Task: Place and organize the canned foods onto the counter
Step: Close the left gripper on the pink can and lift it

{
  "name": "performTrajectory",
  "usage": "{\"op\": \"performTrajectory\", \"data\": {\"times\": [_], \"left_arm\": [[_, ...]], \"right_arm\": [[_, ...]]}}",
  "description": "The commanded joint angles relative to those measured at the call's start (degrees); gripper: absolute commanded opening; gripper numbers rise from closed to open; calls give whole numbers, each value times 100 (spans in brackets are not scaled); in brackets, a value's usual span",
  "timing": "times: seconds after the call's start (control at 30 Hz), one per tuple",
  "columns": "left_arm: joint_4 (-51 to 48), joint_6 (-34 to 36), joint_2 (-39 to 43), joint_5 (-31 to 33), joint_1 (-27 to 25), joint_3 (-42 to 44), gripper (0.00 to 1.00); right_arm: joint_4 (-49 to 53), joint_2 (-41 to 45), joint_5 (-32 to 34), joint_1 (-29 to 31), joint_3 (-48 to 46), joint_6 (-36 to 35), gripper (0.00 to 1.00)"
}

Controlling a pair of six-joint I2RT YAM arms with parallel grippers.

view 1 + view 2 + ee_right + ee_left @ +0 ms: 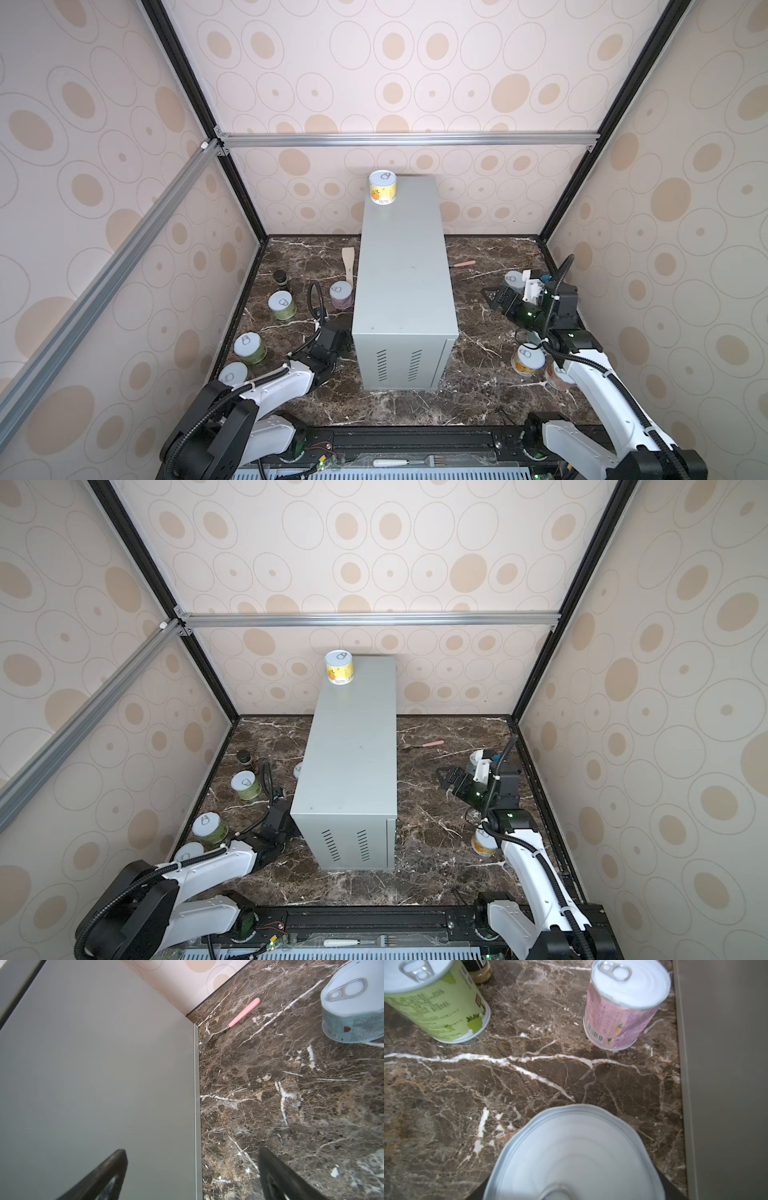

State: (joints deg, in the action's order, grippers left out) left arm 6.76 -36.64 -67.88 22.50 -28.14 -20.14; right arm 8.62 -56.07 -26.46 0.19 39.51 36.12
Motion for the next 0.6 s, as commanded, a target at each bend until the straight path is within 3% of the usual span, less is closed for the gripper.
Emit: {"op": "performTrajectory", "data": {"times": [0.0, 0.57], "left_arm": [[-178, 43, 380, 122, -36, -252, 62], [-2057, 315, 2224, -91, -25, -1335, 61]], "right_arm": [[90, 73, -172, -19, -4, -52, 100], [751, 447, -385, 89, 244, -237, 100]]}}
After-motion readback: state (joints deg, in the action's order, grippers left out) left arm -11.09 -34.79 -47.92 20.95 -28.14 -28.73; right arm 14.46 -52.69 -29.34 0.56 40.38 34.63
